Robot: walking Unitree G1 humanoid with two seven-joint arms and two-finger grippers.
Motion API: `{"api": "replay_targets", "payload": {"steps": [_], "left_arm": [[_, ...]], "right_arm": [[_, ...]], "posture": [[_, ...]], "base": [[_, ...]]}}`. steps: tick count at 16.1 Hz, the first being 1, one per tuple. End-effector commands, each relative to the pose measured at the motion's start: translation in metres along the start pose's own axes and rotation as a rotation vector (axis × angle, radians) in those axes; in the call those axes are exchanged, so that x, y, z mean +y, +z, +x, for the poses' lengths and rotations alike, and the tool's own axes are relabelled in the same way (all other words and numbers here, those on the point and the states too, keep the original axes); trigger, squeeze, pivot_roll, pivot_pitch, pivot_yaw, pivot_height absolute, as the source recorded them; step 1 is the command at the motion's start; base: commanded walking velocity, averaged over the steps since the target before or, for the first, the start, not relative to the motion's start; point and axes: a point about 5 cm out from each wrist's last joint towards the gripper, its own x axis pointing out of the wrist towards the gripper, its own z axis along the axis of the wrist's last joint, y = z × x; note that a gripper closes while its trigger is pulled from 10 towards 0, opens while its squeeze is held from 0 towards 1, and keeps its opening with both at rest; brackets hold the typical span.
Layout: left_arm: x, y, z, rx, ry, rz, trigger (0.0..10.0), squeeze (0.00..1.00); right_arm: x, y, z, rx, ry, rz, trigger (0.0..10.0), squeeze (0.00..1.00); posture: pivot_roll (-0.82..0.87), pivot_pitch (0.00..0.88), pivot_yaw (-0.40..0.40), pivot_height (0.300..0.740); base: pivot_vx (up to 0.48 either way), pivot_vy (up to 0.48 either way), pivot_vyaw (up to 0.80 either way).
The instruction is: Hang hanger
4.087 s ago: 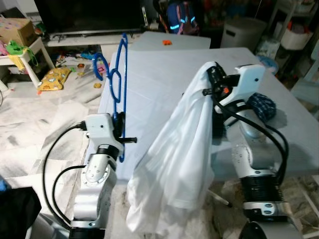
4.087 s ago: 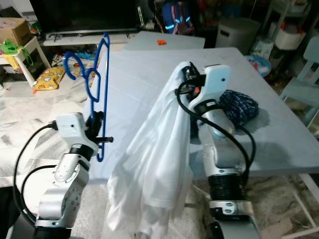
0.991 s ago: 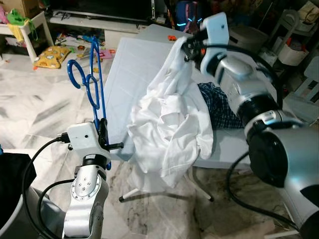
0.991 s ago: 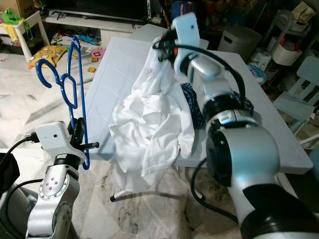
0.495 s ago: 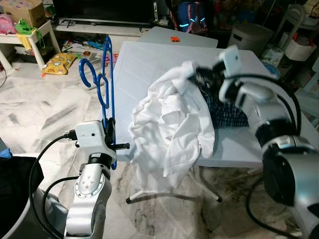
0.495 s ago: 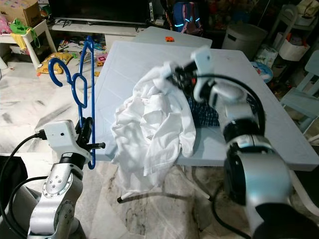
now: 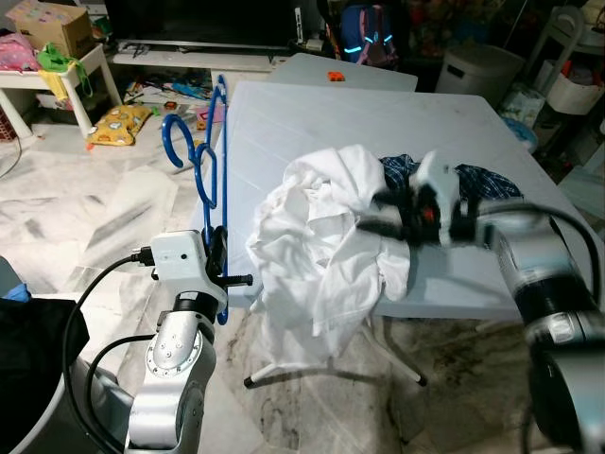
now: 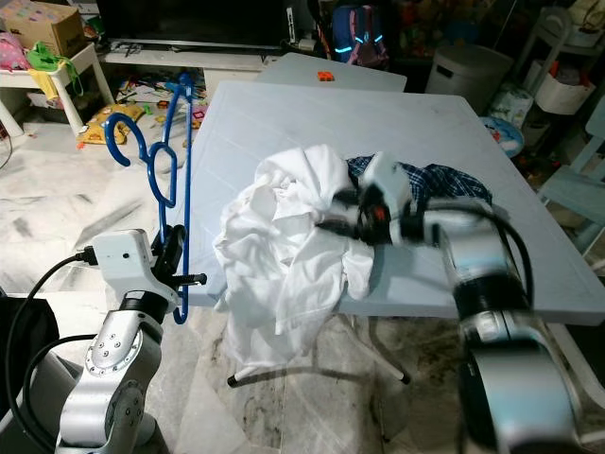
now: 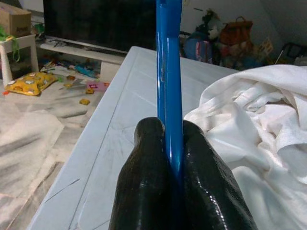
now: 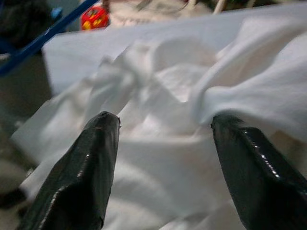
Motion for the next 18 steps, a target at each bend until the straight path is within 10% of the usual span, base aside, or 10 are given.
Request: {"api": "replay_targets", "payload": {"steps": [1, 16, 17, 18], "left_arm": [[0.0, 0.0, -0.001, 0.004, -0.005, -0.003, 10.0, 0.0], [0.001, 0.003, 0.0, 0.003, -0.011, 0.002, 10.0, 0.0], [0.001, 0.002, -0.001, 0.006, -0.012, 0.002, 10.0, 0.0], [0.0, 0.001, -0.002, 0.012, -0.017, 0.002, 10.0, 0.0]], "right_arm": [[0.004, 0.002, -0.001, 0.018, 0.036, -0.019, 10.0, 1.0], [0.067, -0.053, 0.042, 0.176, -0.468, 0.071, 10.0, 1.0], [0.071, -0.056, 0.042, 0.192, -0.469, 0.069, 10.0, 0.73], [0.08, -0.061, 0.043, 0.216, -0.455, 0.057, 10.0, 0.0]], "posture": [[-0.04, 0.028, -0.036, 0.74], [-0.04, 0.032, -0.025, 0.74], [-0.05, 0.034, -0.022, 0.74], [-0.04, 0.034, -0.029, 0.74]], "base": [[0.0, 0.0, 0.0], [0.0, 0.0, 0.0], [0.0, 0.0, 0.0], [0.0, 0.0, 0.0]]}}
